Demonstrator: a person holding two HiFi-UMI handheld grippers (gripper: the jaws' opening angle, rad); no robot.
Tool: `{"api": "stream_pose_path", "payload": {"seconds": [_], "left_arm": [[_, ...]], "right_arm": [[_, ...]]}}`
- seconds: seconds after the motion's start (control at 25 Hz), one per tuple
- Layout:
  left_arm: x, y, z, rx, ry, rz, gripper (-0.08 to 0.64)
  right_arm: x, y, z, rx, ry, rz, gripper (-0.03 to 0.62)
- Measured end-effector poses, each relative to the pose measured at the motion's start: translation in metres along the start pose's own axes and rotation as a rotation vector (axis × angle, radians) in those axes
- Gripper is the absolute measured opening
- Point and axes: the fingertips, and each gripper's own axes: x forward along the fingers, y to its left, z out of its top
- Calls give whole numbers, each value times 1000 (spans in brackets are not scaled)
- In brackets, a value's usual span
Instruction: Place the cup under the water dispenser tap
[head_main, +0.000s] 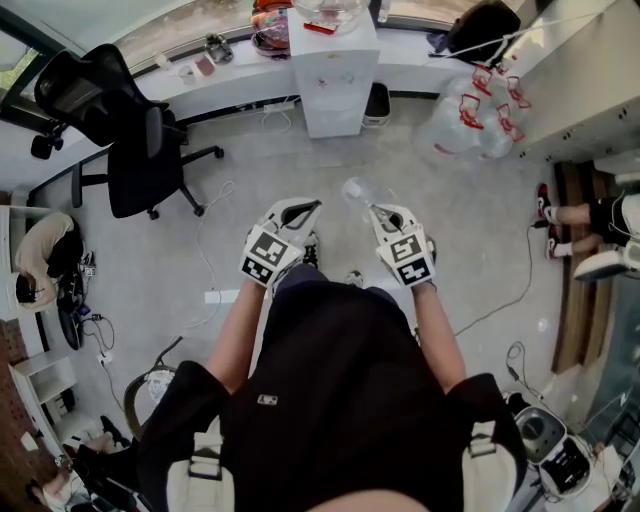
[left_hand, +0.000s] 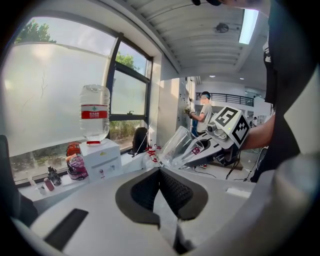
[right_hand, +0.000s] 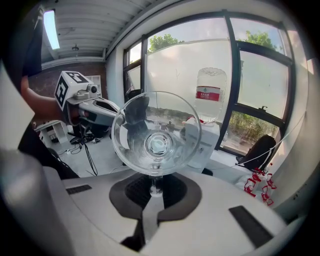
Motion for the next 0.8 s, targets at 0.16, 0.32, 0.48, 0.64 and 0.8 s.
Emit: {"api": "stream_pose_path", "payload": {"seconds": [0.16,0.32,0.48,0.64,0.8], "left_arm": [[6,17,5,12,5,-31,0],[11,32,6,15,8,-58,0],[15,42,5,11,12,-87,0],[21,52,8,26,12,-117,-1],[22,66,9,32,5,-138,0]], "right_arm": [[10,-5,8,21,9,-22,-3],[18,-10,15,44,14,-44,-3],[24,-11,17,61,31,-63,-3],[30,-17,21,80,36,-89,-3],[38,-17,27,91,42,-109,-3]]}}
